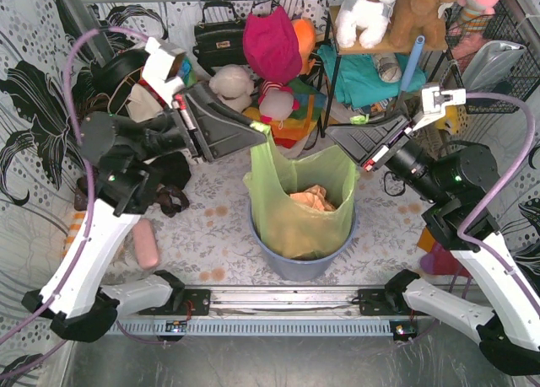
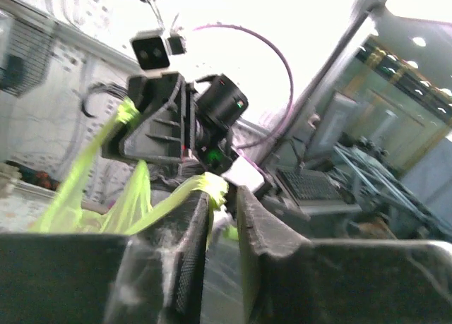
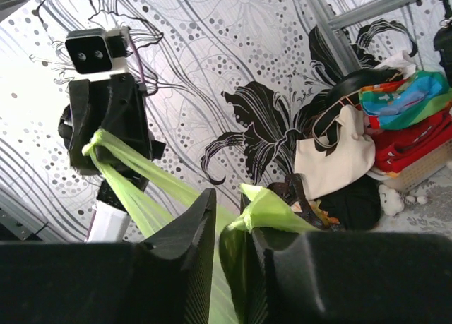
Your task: Tie the trash bag
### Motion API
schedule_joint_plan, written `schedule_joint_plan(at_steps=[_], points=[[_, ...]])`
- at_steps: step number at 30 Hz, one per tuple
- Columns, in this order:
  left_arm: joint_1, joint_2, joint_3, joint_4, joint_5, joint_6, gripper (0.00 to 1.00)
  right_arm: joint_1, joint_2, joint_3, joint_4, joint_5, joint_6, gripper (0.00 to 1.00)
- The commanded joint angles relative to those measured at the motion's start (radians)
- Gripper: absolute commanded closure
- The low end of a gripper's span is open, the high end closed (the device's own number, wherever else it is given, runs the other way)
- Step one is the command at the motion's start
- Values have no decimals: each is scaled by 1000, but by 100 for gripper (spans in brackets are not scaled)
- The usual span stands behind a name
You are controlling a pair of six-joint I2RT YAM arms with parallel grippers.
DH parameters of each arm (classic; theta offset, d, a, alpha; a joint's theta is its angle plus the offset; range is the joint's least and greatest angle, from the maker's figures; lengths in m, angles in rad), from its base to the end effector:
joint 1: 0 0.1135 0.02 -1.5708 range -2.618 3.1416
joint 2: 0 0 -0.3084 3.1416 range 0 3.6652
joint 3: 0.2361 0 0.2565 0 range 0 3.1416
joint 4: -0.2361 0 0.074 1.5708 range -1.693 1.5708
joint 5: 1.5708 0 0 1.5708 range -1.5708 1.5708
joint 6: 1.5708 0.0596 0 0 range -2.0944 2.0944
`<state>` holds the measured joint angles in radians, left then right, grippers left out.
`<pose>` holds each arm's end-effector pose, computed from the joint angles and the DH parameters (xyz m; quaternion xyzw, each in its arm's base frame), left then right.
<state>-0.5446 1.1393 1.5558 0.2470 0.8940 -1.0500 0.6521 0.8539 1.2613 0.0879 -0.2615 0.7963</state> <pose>0.1320 -0.1343 0.6180 0.2774 0.4798 -0.7123 0.4307 0.1006 0.0962 0.5624 -0.0751 0.5146 0.6142 0.5936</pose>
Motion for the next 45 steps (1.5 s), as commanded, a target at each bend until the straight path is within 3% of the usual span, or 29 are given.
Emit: schedule_joint_plan(at_steps=[1,3,7,16,25,28,33,37,45], points=[[-5,-29,123,-346,-294,239,78,3,26,65,60,-44,17,83],[-4,-33,142,-416,-383,276,86,3,47,90,71,-56,19,89],[-2,-19,205,-412,-404,289,92,3,92,160,81,-70,21,100],[-2,-24,245,-364,-386,283,93,3,148,295,78,-84,-6,100],[-3,-160,-45,-322,-463,255,93,3,46,26,108,-10,62,100],[-1,-140,-6,-340,-470,271,93,3,61,49,101,4,50,100],[-2,-37,223,-376,-438,291,93,3,164,282,40,-46,-7,100],[-1,-5,304,-371,-424,285,93,3,209,385,29,-70,-5,100],[-2,-108,130,-361,-484,282,93,3,124,171,28,-12,51,100]])
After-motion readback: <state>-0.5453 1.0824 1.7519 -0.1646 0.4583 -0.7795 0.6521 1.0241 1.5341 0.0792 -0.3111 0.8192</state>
